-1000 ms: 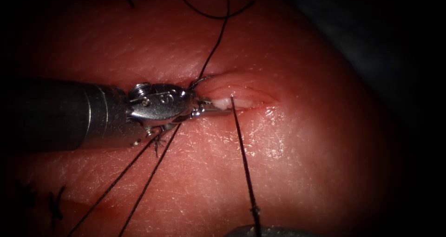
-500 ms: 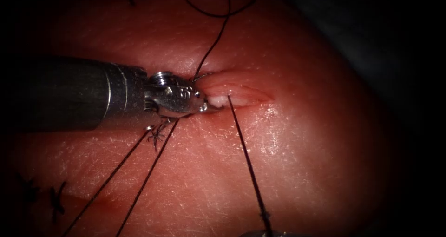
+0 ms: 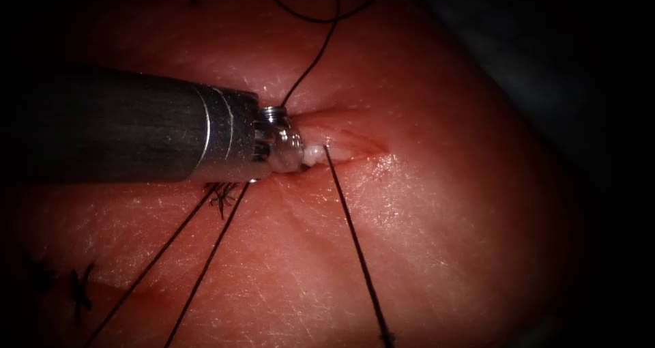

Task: Wound Closure
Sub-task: Insert the left gripper into the wound and Pull the string through the cut with the right gripper, then use the right gripper to throw the needle through the bottom of the wound

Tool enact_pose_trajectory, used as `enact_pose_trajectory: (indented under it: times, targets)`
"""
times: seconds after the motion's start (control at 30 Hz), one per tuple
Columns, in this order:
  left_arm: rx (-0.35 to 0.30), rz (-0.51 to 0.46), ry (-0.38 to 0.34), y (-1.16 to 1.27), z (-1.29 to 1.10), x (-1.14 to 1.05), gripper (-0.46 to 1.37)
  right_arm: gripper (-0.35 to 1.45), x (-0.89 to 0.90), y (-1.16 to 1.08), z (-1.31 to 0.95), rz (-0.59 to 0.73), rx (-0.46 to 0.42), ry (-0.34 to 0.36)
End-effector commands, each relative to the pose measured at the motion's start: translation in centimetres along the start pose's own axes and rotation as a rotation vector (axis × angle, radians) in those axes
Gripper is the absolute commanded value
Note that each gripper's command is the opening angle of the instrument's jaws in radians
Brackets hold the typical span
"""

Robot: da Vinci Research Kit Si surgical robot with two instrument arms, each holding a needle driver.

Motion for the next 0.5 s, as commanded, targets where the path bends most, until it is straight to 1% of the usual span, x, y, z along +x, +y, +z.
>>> enact_pose_trajectory:
  times: [0.03, 0.07, 0.13, 0.17, 0.2, 0.23, 0.27, 0.3, 0.33, 0.37, 0.4, 0.43, 0.5]
  targets:
    - [-0.083, 0.030, 0.034, 0.04, 0.06, -0.03, -0.01, -0.35, 0.01, 0.01, -0.02, 0.001, -0.002, 0.010]
    - [-0.126, 0.043, 0.053, 0.09, 0.14, -0.06, 0.36, -0.35, 0.03, 0.01, -0.05, -0.003, -0.006, 0.021]
    - [-0.156, 0.057, 0.067, 0.14, 0.21, -0.09, 0.61, -0.35, 0.06, 0.02, -0.11, -0.005, -0.005, 0.030]
    - [-0.177, 0.067, 0.077, 0.18, 0.27, -0.11, 0.71, -0.35, 0.10, 0.03, -0.16, -0.006, -0.014, 0.043]
    - [-0.190, 0.073, 0.089, 0.21, 0.30, -0.12, 0.77, -0.35, 0.12, 0.05, -0.21, -0.008, -0.017, 0.052]
    - [-0.197, 0.083, 0.116, 0.24, 0.32, -0.13, 0.89, -0.35, 0.16, 0.07, -0.28, -0.014, -0.023, 0.064]
    - [-0.201, 0.080, 0.178, 0.26, 0.33, -0.12, 0.95, -0.35, 0.20, 0.09, -0.35, -0.014, -0.030, 0.077]
    - [-0.202, 0.085, 0.201, 0.26, 0.32, -0.12, 0.94, -0.35, 0.23, 0.12, -0.42, -0.020, -0.037, 0.089]
    - [-0.203, 0.080, 0.206, 0.26, 0.31, -0.12, 0.93, -0.35, 0.24, 0.13, -0.44, -0.019, -0.040, 0.093]
    - [-0.206, 0.077, 0.238, 0.26, 0.28, -0.11, 0.91, -0.35, 0.29, 0.17, -0.54, -0.022, -0.054, 0.110]
    - [-0.213, 0.078, 0.252, 0.26, 0.26, -0.10, 0.90, -0.35, 0.32, 0.19, -0.60, -0.024, -0.058, 0.121]
    - [-0.214, 0.082, 0.262, 0.26, 0.24, -0.10, 0.92, -0.35, 0.33, 0.21, -0.64, -0.026, -0.065, 0.128]
    - [-0.226, 0.074, 0.298, 0.30, 0.18, -0.09, 0.94, -0.35, 0.38, 0.28, -0.79, -0.036, -0.077, 0.150]
